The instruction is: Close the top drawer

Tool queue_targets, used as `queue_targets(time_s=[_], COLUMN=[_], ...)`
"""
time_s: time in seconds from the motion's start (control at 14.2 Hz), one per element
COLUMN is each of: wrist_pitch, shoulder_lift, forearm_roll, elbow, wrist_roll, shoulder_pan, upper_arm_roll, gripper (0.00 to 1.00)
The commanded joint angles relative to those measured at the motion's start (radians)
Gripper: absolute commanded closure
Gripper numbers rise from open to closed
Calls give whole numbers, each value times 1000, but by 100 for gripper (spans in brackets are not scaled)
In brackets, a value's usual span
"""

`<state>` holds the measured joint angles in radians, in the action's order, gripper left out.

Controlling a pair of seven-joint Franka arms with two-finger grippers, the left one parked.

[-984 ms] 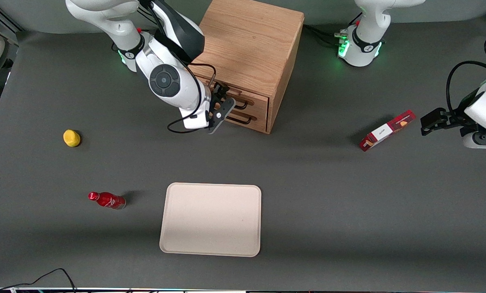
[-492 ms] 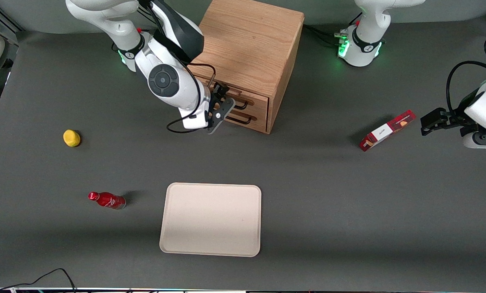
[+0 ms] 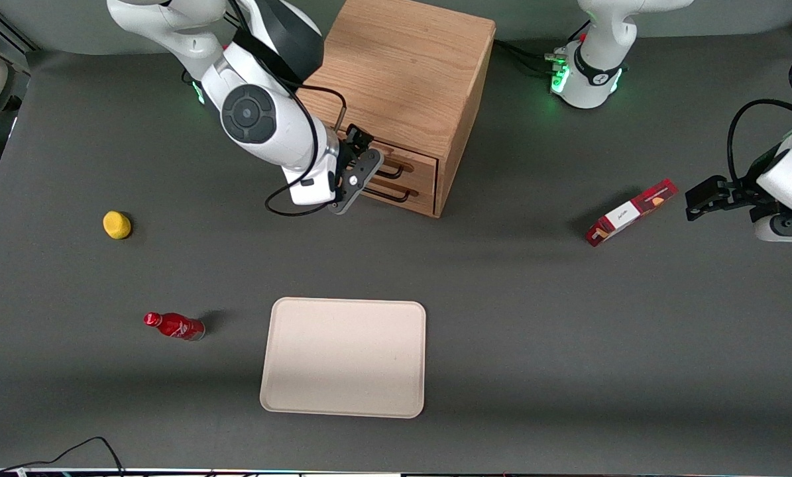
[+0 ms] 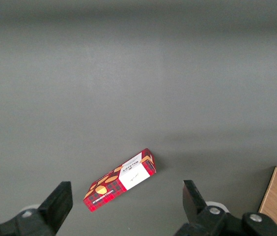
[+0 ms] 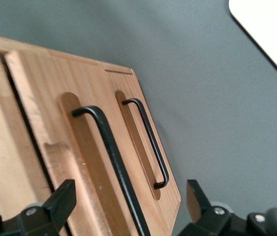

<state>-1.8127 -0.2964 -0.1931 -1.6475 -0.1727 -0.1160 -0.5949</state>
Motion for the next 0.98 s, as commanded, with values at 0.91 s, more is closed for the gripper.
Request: queue_targets(time_s=[0.91], wrist_pitch=[405], shoulder_lift=[476], forearm_roll=[214], elbow=[11], wrist_roll=[507], shoulder_pan=[21], upper_arm_roll=[483], gripper=[0])
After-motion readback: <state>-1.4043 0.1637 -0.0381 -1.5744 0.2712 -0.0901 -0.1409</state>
